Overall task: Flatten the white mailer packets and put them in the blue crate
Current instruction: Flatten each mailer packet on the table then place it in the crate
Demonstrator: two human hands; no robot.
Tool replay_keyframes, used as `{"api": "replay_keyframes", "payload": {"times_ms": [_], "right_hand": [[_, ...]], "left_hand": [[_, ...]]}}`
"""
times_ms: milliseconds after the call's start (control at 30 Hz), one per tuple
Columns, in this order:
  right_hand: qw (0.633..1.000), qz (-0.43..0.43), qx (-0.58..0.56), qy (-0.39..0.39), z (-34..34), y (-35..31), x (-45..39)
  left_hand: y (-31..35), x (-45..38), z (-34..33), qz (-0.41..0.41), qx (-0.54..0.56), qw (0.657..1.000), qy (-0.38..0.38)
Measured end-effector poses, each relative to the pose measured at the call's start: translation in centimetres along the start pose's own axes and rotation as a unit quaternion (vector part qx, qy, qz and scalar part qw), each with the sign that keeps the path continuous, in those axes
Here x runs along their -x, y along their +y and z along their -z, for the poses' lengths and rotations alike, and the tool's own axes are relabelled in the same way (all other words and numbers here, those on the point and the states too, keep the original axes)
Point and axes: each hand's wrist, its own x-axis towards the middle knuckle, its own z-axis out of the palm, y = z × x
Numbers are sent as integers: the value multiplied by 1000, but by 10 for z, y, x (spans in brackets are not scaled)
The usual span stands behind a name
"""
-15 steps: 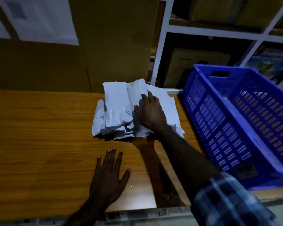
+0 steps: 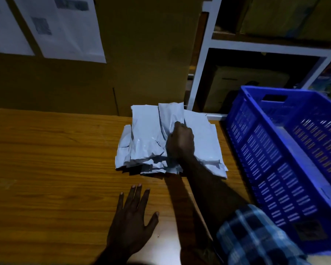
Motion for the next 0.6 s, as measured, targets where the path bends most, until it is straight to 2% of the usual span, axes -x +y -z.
{"api": "replay_keyframes", "payload": {"times_ms": [167, 300, 400, 467, 533, 600], "right_hand": [[988, -60, -129, 67, 48, 0, 1], [974, 8, -212, 76, 94, 22, 38], [967, 81, -240, 4, 114, 52, 88], [965, 93, -238, -64, 119, 75, 119], [965, 61, -218, -134, 117, 100, 142], [967, 65, -173, -176, 110, 119, 157]], "left_hand": [[0, 0, 3, -3, 20, 1000, 5], [-2, 1, 2, -1, 31, 1000, -2], [-1, 0, 3, 10, 51, 999, -5], [0, 1, 6, 15, 85, 996, 14], [2, 2, 10, 42, 175, 982, 50], [4, 5, 14, 103, 311, 942, 70]]}}
